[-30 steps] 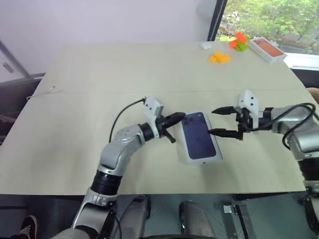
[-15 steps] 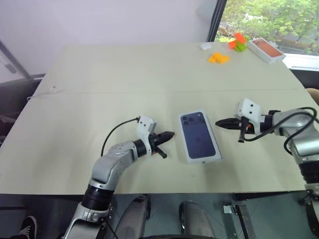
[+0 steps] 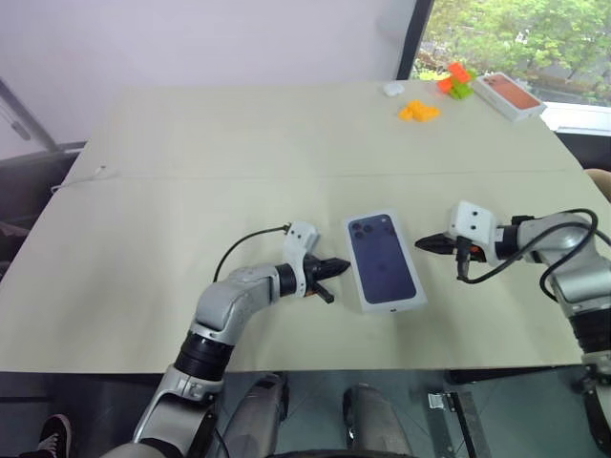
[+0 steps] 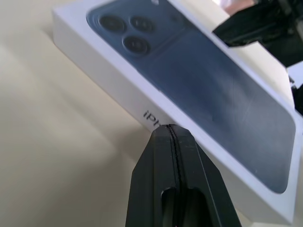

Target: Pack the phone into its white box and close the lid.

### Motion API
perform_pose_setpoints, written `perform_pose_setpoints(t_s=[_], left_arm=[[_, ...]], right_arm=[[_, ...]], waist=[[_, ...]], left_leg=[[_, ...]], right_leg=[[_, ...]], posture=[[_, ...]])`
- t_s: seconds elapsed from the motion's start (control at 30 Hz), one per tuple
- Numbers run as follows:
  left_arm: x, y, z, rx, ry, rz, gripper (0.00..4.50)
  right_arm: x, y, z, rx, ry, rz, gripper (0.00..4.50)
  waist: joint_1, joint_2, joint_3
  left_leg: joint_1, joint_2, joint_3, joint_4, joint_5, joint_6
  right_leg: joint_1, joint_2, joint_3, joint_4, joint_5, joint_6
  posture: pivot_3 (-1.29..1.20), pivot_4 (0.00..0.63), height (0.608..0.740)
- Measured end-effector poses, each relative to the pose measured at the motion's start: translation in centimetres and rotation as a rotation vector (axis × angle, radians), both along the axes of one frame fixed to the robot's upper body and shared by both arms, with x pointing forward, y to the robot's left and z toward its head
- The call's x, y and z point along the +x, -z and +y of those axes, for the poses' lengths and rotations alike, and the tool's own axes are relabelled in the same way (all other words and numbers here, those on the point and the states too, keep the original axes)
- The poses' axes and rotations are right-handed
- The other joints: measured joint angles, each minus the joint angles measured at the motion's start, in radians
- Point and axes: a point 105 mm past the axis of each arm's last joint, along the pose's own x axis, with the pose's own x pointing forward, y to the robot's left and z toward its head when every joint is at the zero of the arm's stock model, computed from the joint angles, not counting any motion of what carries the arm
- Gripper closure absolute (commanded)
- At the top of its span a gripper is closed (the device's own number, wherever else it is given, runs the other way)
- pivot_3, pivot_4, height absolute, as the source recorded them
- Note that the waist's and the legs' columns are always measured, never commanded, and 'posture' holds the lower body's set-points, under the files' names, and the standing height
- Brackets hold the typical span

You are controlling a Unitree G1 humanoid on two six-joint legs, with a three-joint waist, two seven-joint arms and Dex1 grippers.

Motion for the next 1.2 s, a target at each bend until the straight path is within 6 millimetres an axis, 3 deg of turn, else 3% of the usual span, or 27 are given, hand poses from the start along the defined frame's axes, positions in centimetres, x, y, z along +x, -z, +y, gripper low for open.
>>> perform_pose_setpoints(t_s=[0.27,0.63,0.9,1.07,1.2], left_arm=[[0.6,-2.0,-0.9,-0.063,0.005,-0.029,4.50],[0.6,-1.5,-1.3,-0.040,0.010,-0.047,4.50],[0.6,-2.9,0.8,-0.046,-0.038,-0.074,4.50],[0.5,-2.1,1.5,-0.026,-0.058,-0.047,4.50],[-0.2,-0.3,1.5,0.016,-0.045,-0.004,4.50]], right_arm=[[-0.1,0.3,0.0,-0.026,-0.014,-0.011,4.47],[0.0,1.1,-1.0,-0.063,0.000,-0.004,4.47],[0.0,1.0,-0.9,-0.066,-0.003,-0.012,4.47],[0.3,0.9,-1.2,-0.079,0.007,-0.018,4.47],[0.6,0.4,-1.1,-0.079,0.007,-0.034,4.47]], waist=[[0.001,0.000,0.000],[-0.001,0.000,0.000],[-0.002,0.000,0.000],[-0.002,0.000,0.000],[-0.002,0.000,0.000]], left_leg=[[0.000,0.000,0.000,0.000,0.000,0.000],[0.001,0.000,0.001,0.000,0.000,-0.001],[0.001,0.000,0.000,0.000,0.000,-0.001],[0.001,0.000,0.000,0.000,0.001,-0.001],[0.001,0.000,0.000,0.000,0.001,-0.001]], right_leg=[[0.000,0.000,0.000,0.000,0.000,0.000],[0.001,0.000,0.000,0.001,0.000,0.000],[0.000,0.000,0.000,0.001,0.000,0.000],[0.001,0.000,0.000,0.001,0.000,0.000],[0.000,0.000,0.000,0.001,0.000,0.000]], posture=[[0.00,0.150,0.740],[0.00,0.150,0.740],[0.00,0.150,0.740],[0.00,0.150,0.740],[0.00,0.150,0.740]])
